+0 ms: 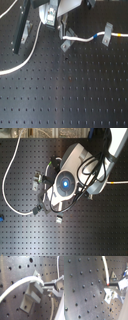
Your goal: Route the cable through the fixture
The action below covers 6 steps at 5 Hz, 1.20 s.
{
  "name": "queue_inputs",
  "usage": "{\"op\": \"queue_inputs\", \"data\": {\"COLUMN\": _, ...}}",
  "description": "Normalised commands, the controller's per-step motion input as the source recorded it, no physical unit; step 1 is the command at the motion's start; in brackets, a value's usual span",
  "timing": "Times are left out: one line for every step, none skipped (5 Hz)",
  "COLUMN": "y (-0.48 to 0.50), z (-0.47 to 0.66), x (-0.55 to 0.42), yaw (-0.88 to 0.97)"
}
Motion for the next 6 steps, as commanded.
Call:
{"op": "queue_inputs", "data": {"y": -0.069, "z": -0.61, "x": -0.201, "yaw": 0.06}}
{"op": "queue_inputs", "data": {"y": -0.007, "z": -0.55, "x": -0.1, "yaw": 0.08}}
{"op": "queue_inputs", "data": {"y": -0.223, "z": 0.07, "x": 0.371, "yaw": 0.1}}
{"op": "queue_inputs", "data": {"y": -0.31, "z": 0.06, "x": 0.493, "yaw": 0.11}}
{"op": "queue_inputs", "data": {"y": -0.221, "z": 0.0, "x": 0.124, "yaw": 0.06}}
{"op": "queue_inputs", "data": {"y": -0.126, "z": 0.0, "x": -0.258, "yaw": 0.0}}
